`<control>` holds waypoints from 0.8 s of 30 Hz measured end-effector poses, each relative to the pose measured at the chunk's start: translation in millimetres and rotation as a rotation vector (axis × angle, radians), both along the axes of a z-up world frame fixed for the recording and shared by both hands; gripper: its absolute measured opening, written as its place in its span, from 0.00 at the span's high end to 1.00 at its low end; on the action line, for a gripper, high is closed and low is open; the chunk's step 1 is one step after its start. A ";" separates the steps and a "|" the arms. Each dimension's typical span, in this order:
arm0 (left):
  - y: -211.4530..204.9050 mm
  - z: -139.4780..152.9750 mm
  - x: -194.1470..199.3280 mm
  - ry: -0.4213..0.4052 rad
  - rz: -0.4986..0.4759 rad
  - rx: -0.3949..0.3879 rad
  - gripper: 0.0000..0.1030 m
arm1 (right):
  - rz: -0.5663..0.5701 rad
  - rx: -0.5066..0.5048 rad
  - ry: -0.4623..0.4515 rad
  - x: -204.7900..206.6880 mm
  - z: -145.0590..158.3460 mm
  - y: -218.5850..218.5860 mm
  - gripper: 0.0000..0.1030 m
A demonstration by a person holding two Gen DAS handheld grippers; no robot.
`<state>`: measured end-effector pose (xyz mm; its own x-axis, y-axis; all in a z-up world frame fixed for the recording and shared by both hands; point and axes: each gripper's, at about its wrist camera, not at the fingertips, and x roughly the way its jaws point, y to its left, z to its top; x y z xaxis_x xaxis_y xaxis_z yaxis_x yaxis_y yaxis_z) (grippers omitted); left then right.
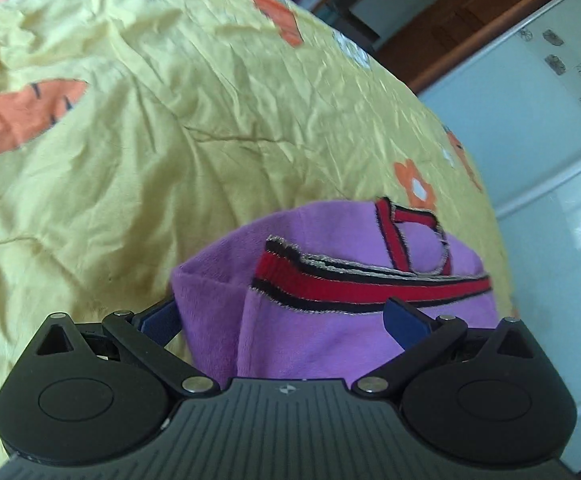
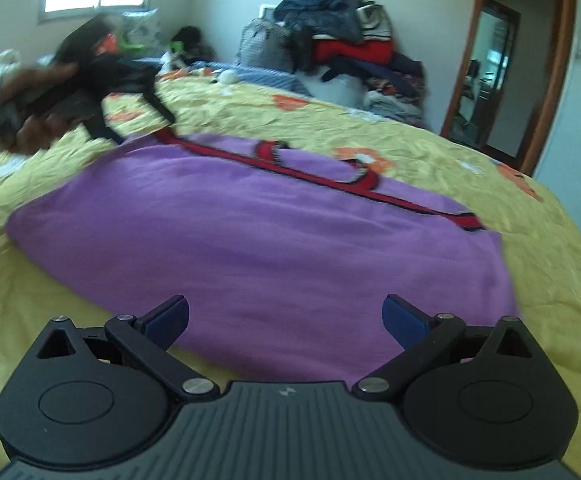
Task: Fold small clothes
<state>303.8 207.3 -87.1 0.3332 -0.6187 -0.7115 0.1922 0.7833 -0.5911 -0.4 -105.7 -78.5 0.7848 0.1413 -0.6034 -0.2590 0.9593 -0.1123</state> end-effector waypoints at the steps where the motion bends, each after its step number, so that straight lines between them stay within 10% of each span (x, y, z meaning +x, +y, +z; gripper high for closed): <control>1: 5.6 -3.4 2.7 0.016 -0.002 -0.040 0.01 | 0.017 -0.009 -0.004 -1.0 1.6 8.2 0.00; 5: 19.6 -11.0 14.0 0.069 -0.019 -0.147 0.10 | 0.074 -0.050 -0.014 -0.8 6.4 39.5 0.00; 8: 16.2 -15.3 20.0 0.088 -0.067 -0.049 0.93 | 0.123 -0.091 -0.019 1.6 7.6 64.7 0.00; 19: 25.5 -1.4 15.3 0.053 -0.071 -0.126 0.91 | 0.384 -0.192 -0.056 3.3 14.9 162.2 0.03; 20: 24.6 1.3 13.9 0.045 -0.073 -0.126 0.91 | 0.411 -0.206 -0.055 2.7 12.5 173.8 0.07; 22: 24.1 5.3 11.3 0.043 -0.070 -0.125 0.91 | 0.434 -0.233 -0.018 6.9 4.8 196.0 0.46; 24: 24.7 8.7 9.6 0.039 -0.069 -0.131 0.91 | 0.450 -0.202 0.048 13.8 -1.7 210.5 0.52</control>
<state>313.5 232.0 -78.3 0.2603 -0.7273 -0.6351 0.2179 0.6850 -0.6952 13.5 104.8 -80.2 0.6434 0.3365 -0.6876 -0.6523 0.7111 -0.2623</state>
